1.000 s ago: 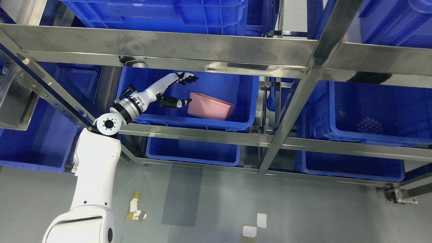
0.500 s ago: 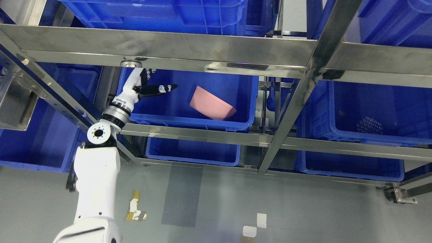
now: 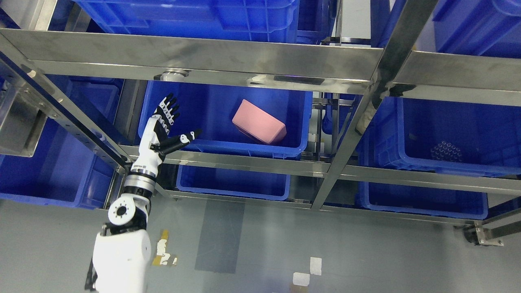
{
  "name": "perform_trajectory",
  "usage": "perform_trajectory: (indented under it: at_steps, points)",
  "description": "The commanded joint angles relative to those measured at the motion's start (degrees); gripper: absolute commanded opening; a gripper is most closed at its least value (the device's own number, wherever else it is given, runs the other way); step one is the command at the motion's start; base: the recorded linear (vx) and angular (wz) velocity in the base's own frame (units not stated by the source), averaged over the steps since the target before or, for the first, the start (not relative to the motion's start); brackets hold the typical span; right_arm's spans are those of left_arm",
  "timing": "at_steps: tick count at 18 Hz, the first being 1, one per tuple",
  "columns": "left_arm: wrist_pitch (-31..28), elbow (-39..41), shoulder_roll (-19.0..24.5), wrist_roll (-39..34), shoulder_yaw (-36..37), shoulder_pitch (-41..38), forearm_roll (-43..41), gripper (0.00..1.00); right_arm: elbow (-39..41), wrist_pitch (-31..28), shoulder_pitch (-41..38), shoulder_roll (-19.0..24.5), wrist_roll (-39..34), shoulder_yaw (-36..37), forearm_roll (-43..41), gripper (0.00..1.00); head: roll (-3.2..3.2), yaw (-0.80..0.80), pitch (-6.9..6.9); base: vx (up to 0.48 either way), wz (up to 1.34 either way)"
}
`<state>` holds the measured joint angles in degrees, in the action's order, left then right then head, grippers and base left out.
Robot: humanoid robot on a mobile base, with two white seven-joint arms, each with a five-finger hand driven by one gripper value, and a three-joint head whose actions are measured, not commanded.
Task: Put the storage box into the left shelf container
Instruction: 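Withdraw the open left hand from the blue bin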
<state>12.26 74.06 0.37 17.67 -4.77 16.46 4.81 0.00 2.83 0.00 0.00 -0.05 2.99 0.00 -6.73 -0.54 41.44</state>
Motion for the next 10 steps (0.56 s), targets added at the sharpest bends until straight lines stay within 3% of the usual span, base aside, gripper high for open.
perform_trajectory:
  at_steps: [1, 10]
  points:
    - [5.9, 22.2, 0.6, -0.2, 3.4, -8.3, 2.1, 0.99, 1.0, 0.0, 0.2, -1.0, 0.2, 0.0, -1.2, 1.00, 0.00, 0.00, 0.00, 0.000, 0.00]
    - [1.0, 21.9, 0.6, -0.4, 3.5, -10.0, 2.1, 0.99, 1.0, 0.0, 0.2, -1.0, 0.2, 0.0, -1.2, 1.00, 0.00, 0.00, 0.00, 0.000, 0.00]
